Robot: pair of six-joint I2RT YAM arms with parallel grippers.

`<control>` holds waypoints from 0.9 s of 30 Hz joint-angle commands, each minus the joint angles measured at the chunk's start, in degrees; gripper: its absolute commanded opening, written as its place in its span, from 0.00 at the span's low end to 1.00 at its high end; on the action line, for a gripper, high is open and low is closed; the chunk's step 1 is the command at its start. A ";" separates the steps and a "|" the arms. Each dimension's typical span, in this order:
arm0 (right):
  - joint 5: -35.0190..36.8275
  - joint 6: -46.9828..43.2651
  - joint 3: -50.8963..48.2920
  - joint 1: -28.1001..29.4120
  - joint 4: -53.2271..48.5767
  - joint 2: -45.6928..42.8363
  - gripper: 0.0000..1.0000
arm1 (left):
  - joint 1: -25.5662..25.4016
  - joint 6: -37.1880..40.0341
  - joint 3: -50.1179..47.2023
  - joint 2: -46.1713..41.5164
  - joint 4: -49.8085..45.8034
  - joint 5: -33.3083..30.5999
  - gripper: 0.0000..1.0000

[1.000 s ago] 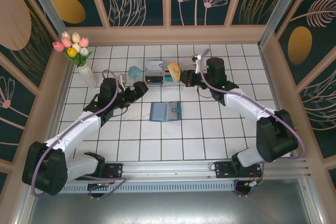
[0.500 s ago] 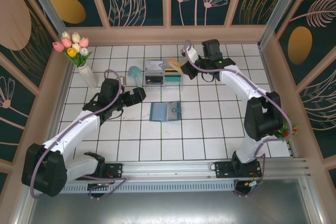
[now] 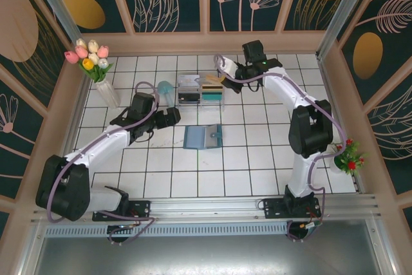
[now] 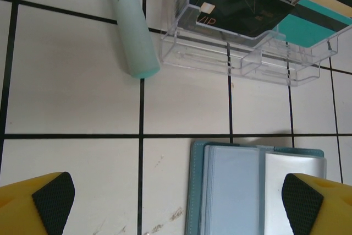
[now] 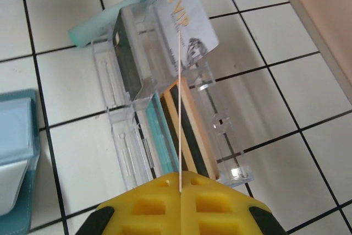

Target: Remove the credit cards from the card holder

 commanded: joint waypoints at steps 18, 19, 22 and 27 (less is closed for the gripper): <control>-5.27 -18.41 10.45 -0.36 -8.70 10.16 0.00 | 0.23 -0.08 4.05 6.56 -1.74 -0.06 0.98; -5.08 -18.55 10.66 -0.23 -8.73 10.55 0.00 | 0.23 -0.19 4.05 6.61 -1.65 -0.05 0.99; -4.74 -18.10 10.22 -0.33 -6.68 10.83 0.00 | 0.23 -0.29 4.05 6.90 -1.67 0.10 0.98; -3.24 -18.12 8.67 -0.20 -3.66 10.49 0.03 | 0.23 -0.48 3.90 6.95 -1.74 0.22 0.98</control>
